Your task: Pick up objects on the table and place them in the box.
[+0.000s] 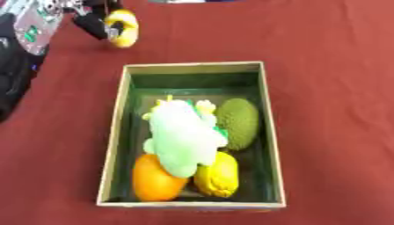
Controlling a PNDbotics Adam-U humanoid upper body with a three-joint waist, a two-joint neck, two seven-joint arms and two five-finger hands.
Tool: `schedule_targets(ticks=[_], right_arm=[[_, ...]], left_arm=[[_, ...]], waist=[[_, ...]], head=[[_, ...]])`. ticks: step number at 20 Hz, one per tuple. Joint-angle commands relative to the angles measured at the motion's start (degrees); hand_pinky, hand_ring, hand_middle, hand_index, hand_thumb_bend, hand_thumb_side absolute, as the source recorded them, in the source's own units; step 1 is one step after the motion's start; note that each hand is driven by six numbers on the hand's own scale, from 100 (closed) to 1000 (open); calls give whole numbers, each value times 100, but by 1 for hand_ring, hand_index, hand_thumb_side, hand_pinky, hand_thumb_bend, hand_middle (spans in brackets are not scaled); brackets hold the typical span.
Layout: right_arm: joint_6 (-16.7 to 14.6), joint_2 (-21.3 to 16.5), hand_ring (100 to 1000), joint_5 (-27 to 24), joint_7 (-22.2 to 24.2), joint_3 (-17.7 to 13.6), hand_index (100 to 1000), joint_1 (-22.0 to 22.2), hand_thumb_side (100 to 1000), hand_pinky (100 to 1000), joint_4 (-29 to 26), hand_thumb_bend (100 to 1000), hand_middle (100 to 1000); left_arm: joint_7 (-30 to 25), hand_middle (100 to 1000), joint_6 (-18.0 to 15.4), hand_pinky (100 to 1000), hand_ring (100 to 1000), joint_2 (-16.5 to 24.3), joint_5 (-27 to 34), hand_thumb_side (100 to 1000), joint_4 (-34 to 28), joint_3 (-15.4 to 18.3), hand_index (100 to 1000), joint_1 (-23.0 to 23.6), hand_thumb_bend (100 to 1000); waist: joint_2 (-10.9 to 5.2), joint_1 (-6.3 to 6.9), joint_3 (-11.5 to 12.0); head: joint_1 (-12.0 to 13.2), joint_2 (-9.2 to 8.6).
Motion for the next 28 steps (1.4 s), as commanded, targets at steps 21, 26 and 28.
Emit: schedule_targets(ticks=[21, 26, 28], right_arm=[[67, -17, 732, -176, 49, -32, 870, -53, 523, 797, -85, 100, 779], [58, 17, 732, -182, 39, -47, 870, -41, 523, 797, -85, 100, 779], [57, 29, 732, -188, 38, -48, 870, -40, 523, 797, -85, 100, 778]], left_arm=[[-1519, 552, 838, 717, 580, 453, 2266, 124, -4909, -2202, 620, 1434, 100], [-1501, 563, 778, 722, 591, 318, 1938, 111, -4618, -2315, 632, 1583, 101], [-1442, 581, 698, 731, 606, 215, 1766, 100, -4446, -2348, 660, 1630, 130]], waist=[[-663, 71, 158], [-643, 30, 144], [-641, 16, 138]], head=[[-356, 442], [-320, 447], [-302, 444]])
